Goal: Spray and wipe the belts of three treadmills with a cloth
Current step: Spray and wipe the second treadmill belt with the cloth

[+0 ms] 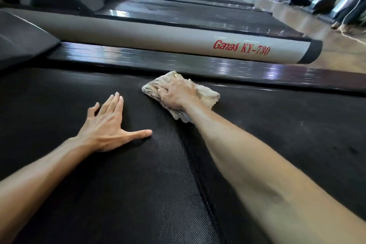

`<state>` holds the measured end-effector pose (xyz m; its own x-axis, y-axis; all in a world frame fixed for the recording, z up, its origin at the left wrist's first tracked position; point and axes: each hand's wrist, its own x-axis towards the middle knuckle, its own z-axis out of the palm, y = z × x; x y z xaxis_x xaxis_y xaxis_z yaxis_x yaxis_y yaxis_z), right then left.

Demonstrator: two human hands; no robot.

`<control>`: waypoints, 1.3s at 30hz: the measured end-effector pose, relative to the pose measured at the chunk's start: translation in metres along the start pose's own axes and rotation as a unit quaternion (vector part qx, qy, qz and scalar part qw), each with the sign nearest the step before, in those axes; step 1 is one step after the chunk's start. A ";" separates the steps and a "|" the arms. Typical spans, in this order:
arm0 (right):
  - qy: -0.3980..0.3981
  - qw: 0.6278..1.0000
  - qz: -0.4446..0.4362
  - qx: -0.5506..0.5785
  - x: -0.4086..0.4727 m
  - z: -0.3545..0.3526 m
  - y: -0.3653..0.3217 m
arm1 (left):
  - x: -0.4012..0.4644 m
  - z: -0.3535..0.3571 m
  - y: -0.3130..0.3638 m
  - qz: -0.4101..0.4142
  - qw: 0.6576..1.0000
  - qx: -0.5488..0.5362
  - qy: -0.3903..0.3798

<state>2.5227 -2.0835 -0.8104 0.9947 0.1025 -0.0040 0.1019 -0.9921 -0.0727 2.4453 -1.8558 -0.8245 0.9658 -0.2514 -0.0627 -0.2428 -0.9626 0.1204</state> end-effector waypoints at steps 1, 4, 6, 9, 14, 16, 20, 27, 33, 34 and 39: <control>0.005 1.000 -0.015 -0.001 0.001 0.000 -0.016 | 0.001 -0.001 0.000 0.000 1.000 0.001 -0.001; 0.004 0.999 -0.032 0.000 -0.004 -0.004 -0.030 | 0.002 -0.006 0.001 0.004 1.000 -0.011 -0.012; -0.007 0.999 -0.041 0.009 -0.012 -0.007 -0.012 | 0.004 -0.012 0.006 0.005 0.999 -0.039 -0.012; -0.016 0.999 -0.024 0.029 -0.043 -0.004 0.034 | 0.011 -0.014 0.023 0.025 0.998 -0.064 -0.004; -0.005 0.997 0.056 0.047 -0.057 0.002 0.099 | 0.018 0.002 0.049 0.050 0.998 -0.037 -0.003; 0.008 0.995 0.094 0.033 -0.029 0.003 0.088 | 0.018 0.008 0.053 0.046 0.999 -0.023 0.013; 0.011 0.999 -0.002 0.035 -0.045 0.003 0.050 | 0.018 0.010 0.054 0.045 0.999 -0.014 0.022; 0.003 0.997 0.068 0.047 -0.074 -0.015 0.117 | 0.014 0.007 0.053 0.039 0.998 -0.038 0.041; 0.005 0.997 -0.044 0.059 -0.090 -0.009 0.072 | 0.016 0.007 0.054 0.052 0.997 -0.036 0.034; -0.001 0.996 -0.065 0.064 -0.105 -0.010 0.085 | 0.017 0.006 0.055 0.055 0.998 -0.034 0.026; -0.016 0.996 0.071 0.059 -0.085 -0.022 0.135 | 0.016 0.003 0.056 0.051 0.998 -0.016 0.015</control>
<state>2.4523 -2.2276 -0.7978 0.9980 -0.0338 -0.0537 -0.0433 -0.9816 -0.1859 2.4468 -1.9135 -0.8214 0.9386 -0.3444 -0.0191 -0.3375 -0.9284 0.1556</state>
